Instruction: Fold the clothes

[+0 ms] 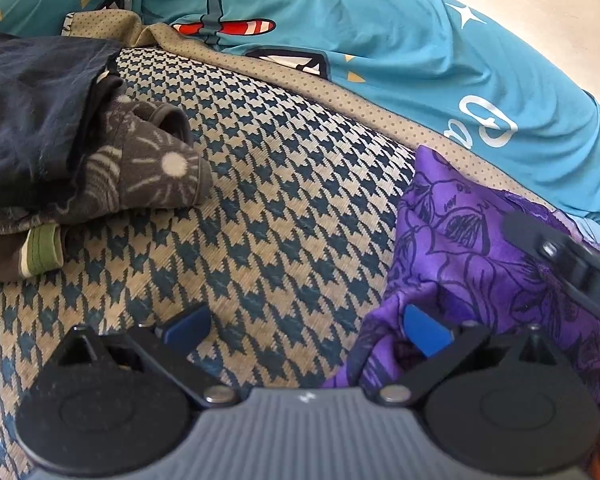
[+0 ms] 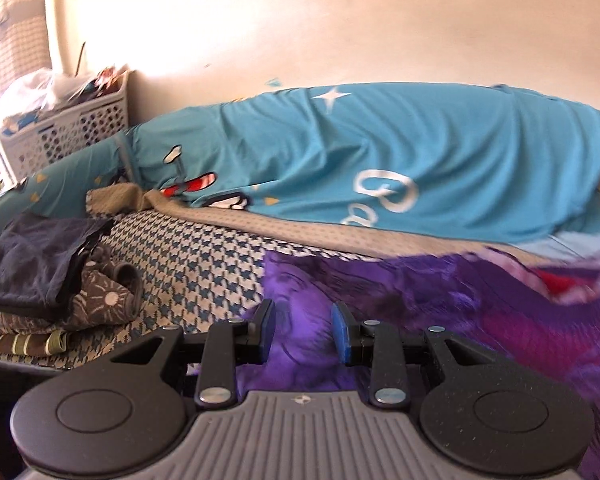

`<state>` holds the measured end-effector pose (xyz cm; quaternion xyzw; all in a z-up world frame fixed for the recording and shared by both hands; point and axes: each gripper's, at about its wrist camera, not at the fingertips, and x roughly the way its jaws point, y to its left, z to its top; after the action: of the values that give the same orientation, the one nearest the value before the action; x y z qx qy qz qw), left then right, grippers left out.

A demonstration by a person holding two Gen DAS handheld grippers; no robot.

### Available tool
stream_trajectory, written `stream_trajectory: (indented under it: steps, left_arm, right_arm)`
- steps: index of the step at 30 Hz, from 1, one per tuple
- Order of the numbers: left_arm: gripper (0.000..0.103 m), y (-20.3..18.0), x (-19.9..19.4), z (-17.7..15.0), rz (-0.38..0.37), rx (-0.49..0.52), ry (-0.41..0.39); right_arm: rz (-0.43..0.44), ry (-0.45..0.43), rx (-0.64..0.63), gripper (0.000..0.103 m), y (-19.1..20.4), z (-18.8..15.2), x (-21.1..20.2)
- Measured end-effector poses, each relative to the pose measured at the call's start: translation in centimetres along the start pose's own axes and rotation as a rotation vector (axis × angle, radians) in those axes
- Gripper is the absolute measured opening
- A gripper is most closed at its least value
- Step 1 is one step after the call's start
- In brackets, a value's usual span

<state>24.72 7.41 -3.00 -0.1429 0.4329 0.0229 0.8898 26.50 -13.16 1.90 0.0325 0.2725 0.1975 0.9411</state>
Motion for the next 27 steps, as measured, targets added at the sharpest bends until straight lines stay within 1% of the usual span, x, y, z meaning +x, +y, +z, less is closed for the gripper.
stream_trajectory:
  steps: [9, 11, 12, 18, 19, 20, 22, 23, 26, 27]
  left_arm:
    - [0.103, 0.0, 0.0, -0.1, 0.004, 0.008, 0.003]
    - [0.103, 0.0, 0.0, -0.1, 0.003, 0.007, 0.005]
    - [0.103, 0.0, 0.0, -0.1, 0.003, 0.007, 0.005]
    - [0.103, -0.1, 0.1, -0.1, 0.005, 0.01, 0.008]
    - [0.103, -0.1, 0.1, -0.1, 0.006, 0.011, 0.007]
    - [0.103, -0.1, 0.1, -0.1, 0.007, 0.013, 0.007]
    - [0.103, -0.1, 0.2, -0.1, 0.01, 0.016, 0.006]
    - [0.103, -0.1, 0.2, -0.1, 0.011, 0.016, 0.006]
    - [0.103, -0.1, 0.2, 0.0, 0.013, 0.012, 0.006]
    - [0.103, -0.1, 0.2, 0.0, 0.016, 0.014, 0.006]
  right_arm:
    - [0.029, 0.032, -0.114, 0.032, 1.7, 2.5, 4.5]
    - [0.041, 0.036, -0.155, 0.038, 2.3, 3.1, 5.3]
    - [0.046, 0.039, -0.181, 0.038, 2.6, 3.3, 5.7]
    - [0.039, 0.075, -0.313, 0.038, 4.0, 3.8, 8.2]
    - [0.033, 0.086, -0.33, 0.033, 4.1, 3.7, 8.6]
    - [0.027, 0.097, -0.348, 0.018, 4.2, 3.6, 8.9]
    - [0.015, 0.11, -0.371, 0.007, 4.0, 3.5, 9.4]
    - [0.008, 0.11, -0.368, 0.006, 3.7, 3.6, 9.5]
    - [-0.001, 0.067, -0.261, 0.005, 1.9, 4.5, 9.4]
    - [-0.006, 0.045, -0.207, 0.005, 1.2, 4.9, 9.2]
